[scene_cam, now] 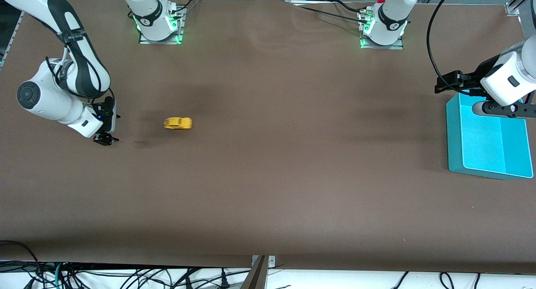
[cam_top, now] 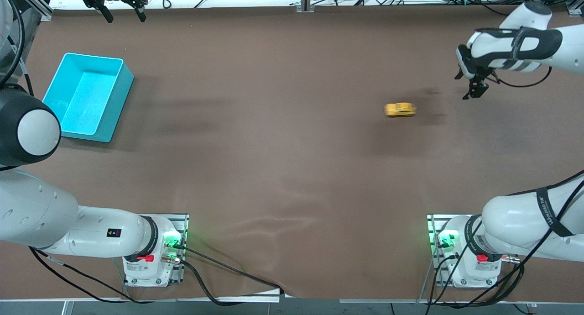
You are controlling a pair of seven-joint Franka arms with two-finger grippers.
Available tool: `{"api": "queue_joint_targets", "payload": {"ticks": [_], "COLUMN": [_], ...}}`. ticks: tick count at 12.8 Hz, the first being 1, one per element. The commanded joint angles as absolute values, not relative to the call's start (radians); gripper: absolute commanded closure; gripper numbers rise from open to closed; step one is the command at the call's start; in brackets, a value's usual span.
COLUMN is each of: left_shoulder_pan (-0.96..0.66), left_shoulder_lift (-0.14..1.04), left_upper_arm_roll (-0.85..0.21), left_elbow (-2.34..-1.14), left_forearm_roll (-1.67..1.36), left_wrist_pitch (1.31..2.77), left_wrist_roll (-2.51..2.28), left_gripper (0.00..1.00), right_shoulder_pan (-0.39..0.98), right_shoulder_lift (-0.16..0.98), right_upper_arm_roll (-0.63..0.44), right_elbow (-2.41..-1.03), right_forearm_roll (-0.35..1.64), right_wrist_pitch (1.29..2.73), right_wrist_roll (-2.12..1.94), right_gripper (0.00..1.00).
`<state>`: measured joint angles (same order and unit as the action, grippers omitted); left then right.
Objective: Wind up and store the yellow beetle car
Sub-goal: 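Open the right gripper to release the car while the left gripper reaches out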
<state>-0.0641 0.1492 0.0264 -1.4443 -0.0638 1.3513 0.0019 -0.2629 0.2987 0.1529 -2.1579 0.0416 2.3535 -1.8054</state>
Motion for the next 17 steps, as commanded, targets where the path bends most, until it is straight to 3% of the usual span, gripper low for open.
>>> {"api": "queue_joint_targets", "payload": {"ticks": [1, 5, 11, 13, 17], "left_shoulder_pan": [-0.069, -0.078, -0.104, -0.106, -0.106], "left_shoulder_lift": [0.16, 0.176, 0.187, 0.161, 0.068], "left_upper_arm_roll": [0.028, 0.011, -0.008, -0.008, -0.008], "left_elbow": [-1.431, -1.433, -1.508, -1.618, -1.949], "left_forearm_roll": [-0.069, -0.069, -0.037, -0.034, -0.032], "left_wrist_pitch": [1.35, 1.345, 1.361, 1.432, 1.676], "left_wrist_roll": [0.0, 0.111, 0.645, 0.814, 1.122], "left_gripper": [0.0, 0.0, 0.0, 0.0, 0.0], "right_shoulder_pan": [-0.267, -0.265, -0.244, -0.229, -0.195], "right_shoulder_lift": [0.27, 0.247, 0.046, -0.013, -0.096], "right_upper_arm_roll": [0.182, 0.213, 0.245, 0.245, 0.241], "right_elbow": [-2.094, -2.014, -1.954, -1.945, -1.945], "right_forearm_roll": [0.057, 0.046, 0.023, 0.022, 0.029], "right_wrist_pitch": [2.245, 2.155, 2.076, 2.024, 1.935], "right_wrist_roll": [-1.776, -1.775, -1.424, -1.21, -0.667], "right_gripper": [0.0, 0.0, 0.0, 0.0, 0.0]}}
